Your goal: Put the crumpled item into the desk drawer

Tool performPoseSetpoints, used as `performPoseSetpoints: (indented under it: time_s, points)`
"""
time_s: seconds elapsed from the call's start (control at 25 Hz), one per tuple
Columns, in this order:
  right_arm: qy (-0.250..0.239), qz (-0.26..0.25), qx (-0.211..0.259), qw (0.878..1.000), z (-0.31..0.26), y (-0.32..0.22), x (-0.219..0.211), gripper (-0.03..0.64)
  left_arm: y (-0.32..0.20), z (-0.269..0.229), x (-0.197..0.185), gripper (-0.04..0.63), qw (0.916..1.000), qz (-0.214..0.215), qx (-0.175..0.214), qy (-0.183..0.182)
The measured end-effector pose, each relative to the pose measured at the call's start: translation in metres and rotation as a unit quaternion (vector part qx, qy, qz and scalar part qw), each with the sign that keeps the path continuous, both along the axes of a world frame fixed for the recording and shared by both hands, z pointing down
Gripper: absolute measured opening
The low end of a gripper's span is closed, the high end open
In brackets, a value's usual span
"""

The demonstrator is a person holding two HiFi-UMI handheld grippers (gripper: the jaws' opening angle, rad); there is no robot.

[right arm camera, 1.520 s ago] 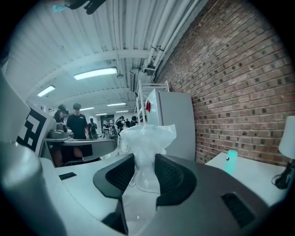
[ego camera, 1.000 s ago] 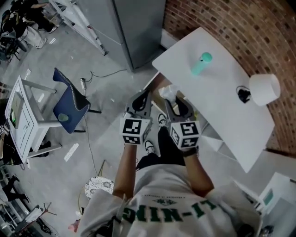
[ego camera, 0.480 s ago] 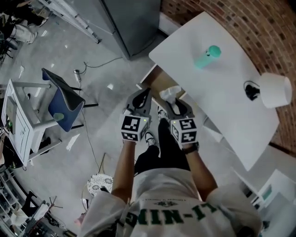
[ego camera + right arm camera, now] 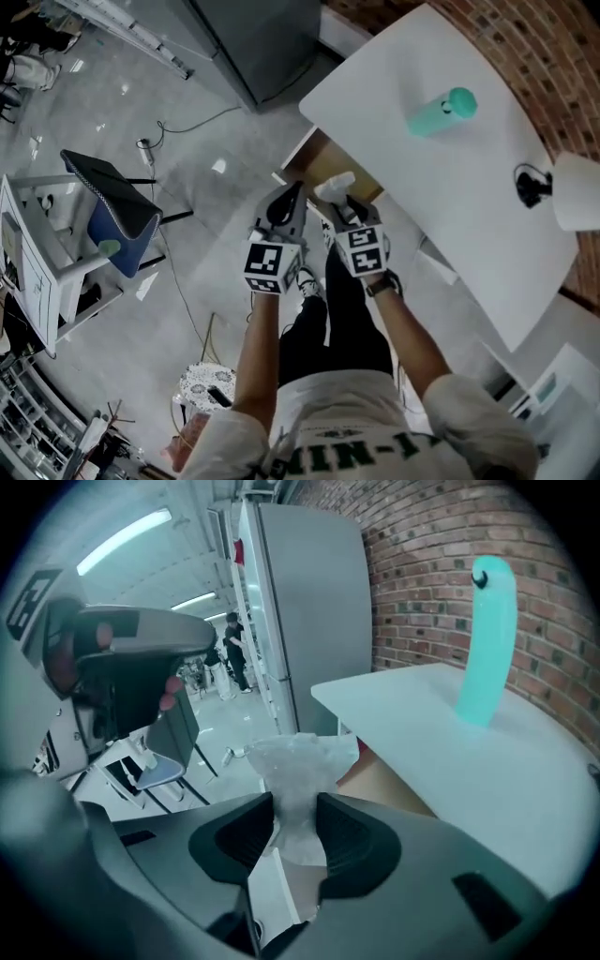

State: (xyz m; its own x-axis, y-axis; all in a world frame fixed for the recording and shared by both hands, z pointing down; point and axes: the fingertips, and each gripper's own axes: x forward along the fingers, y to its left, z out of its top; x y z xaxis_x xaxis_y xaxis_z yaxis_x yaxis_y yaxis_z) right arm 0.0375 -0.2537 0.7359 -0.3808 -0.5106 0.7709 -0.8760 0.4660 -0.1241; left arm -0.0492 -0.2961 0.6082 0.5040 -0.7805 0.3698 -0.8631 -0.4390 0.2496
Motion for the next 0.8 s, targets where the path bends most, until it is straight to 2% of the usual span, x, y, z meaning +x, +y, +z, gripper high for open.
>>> performPoseSetpoints:
  time_s: [0.2, 0.4, 0.8]
  points:
    - [0.009, -0.001, -0.022, 1.0, 0.053, -0.019, 0.004, 0.138, -0.015, 0.03, 0.0, -0.002, 1.0, 0.001, -0.003, 0.001]
    - [0.011, 0.0, -0.032, 0.999, 0.101, -0.037, 0.003, 0.137, -0.024, 0.054, -0.015, -0.002, 0.9998, -0.016, -0.008, 0.008]
    - [0.086, -0.038, -0.069, 0.993, 0.191, -0.078, 0.003, 0.14, -0.02, 0.102, -0.022, -0.002, 0.9985, -0.032, -0.042, 0.011]
